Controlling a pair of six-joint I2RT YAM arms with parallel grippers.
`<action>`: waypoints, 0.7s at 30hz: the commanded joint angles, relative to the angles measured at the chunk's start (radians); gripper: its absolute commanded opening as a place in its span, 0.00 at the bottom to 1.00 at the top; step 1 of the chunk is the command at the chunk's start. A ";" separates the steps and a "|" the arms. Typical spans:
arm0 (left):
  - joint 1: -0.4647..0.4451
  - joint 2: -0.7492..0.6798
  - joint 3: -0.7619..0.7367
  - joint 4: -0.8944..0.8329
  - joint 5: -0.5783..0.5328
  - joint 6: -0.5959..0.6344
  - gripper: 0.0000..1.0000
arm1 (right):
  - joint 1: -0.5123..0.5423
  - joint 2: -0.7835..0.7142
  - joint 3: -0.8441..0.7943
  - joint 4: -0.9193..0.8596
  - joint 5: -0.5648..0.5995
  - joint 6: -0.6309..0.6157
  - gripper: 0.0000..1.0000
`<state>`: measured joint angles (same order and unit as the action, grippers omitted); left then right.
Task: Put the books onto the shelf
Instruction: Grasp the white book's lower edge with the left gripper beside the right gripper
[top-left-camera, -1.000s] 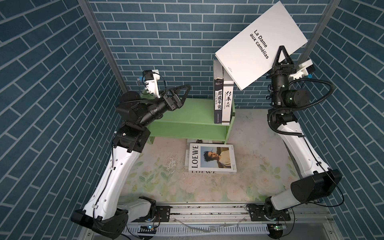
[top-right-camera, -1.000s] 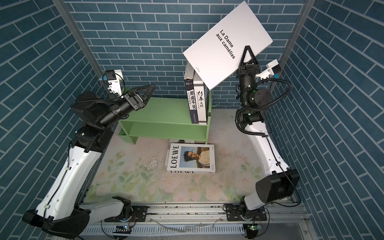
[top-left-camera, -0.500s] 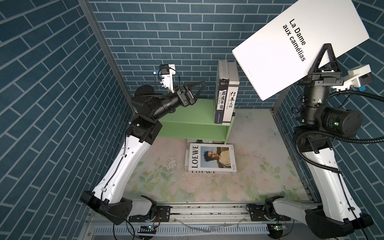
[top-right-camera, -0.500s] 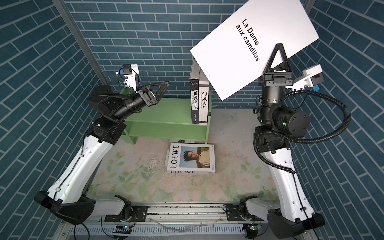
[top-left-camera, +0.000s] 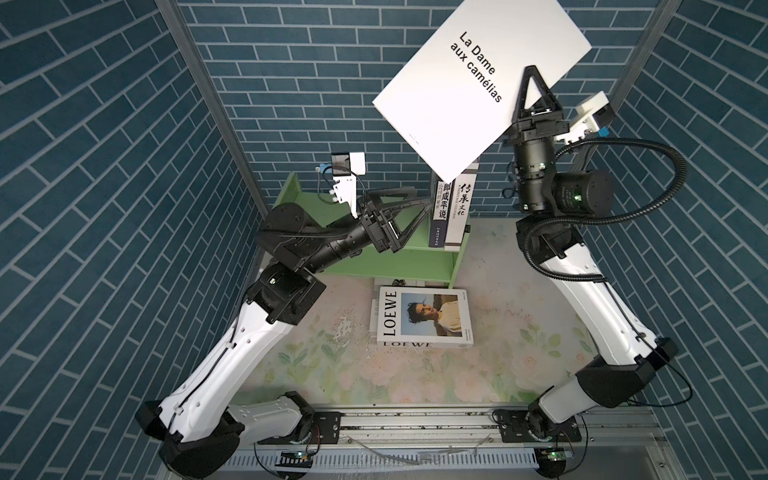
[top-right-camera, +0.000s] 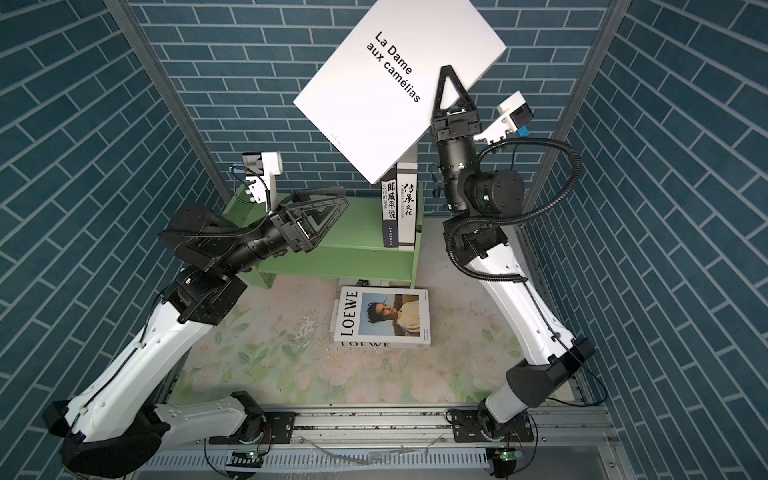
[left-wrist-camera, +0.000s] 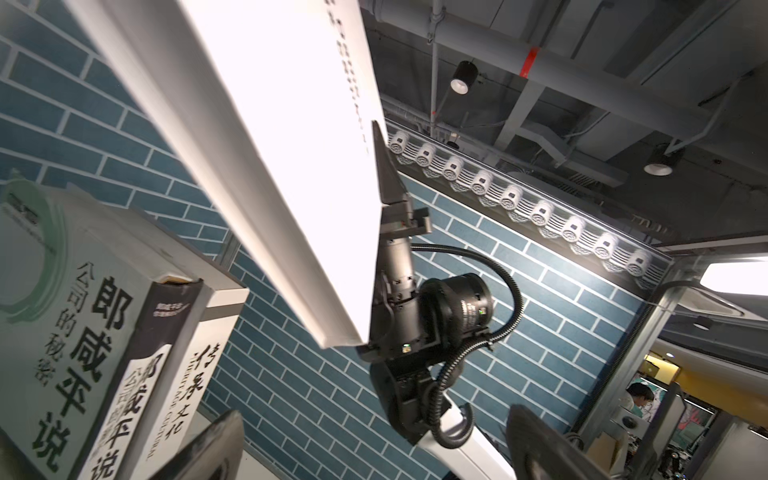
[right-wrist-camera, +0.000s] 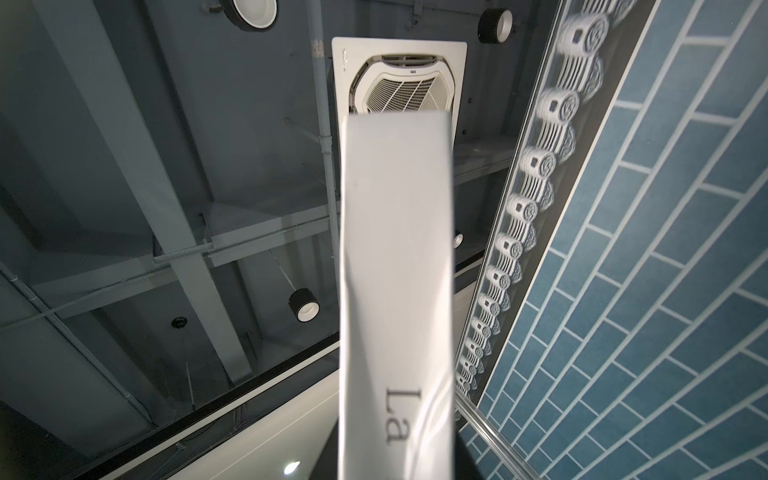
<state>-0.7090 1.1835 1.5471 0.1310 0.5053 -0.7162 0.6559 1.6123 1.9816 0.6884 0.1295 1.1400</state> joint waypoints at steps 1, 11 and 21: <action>-0.055 -0.011 -0.046 0.066 -0.121 0.024 1.00 | 0.043 0.044 0.104 0.117 0.018 -0.009 0.26; -0.173 0.046 -0.039 0.163 -0.367 0.036 0.98 | 0.120 0.089 0.111 0.160 0.114 0.054 0.26; -0.211 0.108 -0.034 0.359 -0.515 0.071 0.96 | 0.173 0.036 0.022 0.198 0.131 0.048 0.25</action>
<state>-0.9134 1.2850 1.4906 0.3729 0.0456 -0.6788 0.8124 1.6943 2.0224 0.8089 0.2413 1.1732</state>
